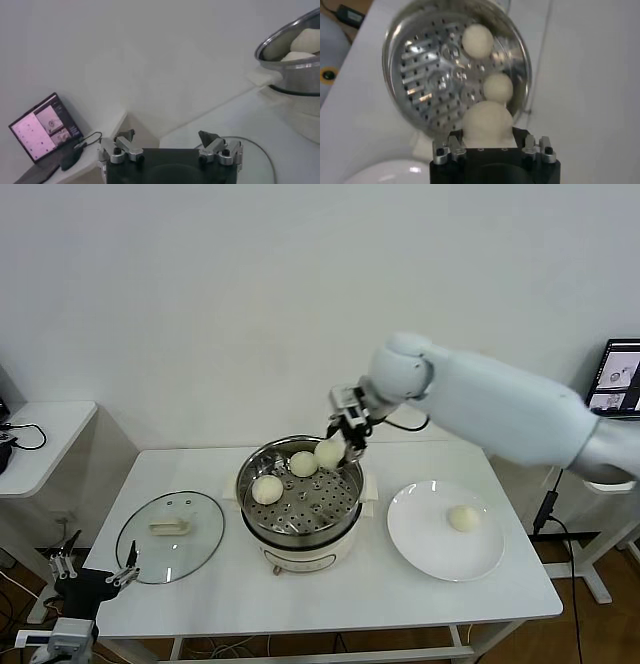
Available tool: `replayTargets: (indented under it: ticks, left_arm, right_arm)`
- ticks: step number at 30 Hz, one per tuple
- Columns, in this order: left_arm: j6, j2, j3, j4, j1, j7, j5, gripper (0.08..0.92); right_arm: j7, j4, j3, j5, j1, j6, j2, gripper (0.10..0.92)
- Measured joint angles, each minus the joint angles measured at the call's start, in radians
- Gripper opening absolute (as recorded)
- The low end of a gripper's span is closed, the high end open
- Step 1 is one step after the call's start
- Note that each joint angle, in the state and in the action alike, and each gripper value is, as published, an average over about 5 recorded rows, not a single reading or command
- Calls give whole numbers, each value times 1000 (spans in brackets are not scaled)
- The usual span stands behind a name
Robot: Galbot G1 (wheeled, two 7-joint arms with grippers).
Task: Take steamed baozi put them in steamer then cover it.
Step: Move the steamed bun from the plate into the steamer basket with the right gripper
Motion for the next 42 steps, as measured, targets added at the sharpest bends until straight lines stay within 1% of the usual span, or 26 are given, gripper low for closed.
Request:
replayTargets:
  ticks: [8,27,34,42]
  left_arm:
    - [-4,-14,-16,0,5,-2,0,823]
    - [-9,-28,-24,0,5,-5,1,823]
    - [-15,-30,-28,2,10,-6,1,823]
    - [-17,-31,-27,3,8,-6,1,823]
  right_arm:
    - [29,8,-58,-42,-33,71,63,640]
    - [77,20,-164,-245,-53,360,127,646]
    - [72,27,-183,-262,-46,415,141,653]
    - [49,37,-194,-264,-37,441,141,658]
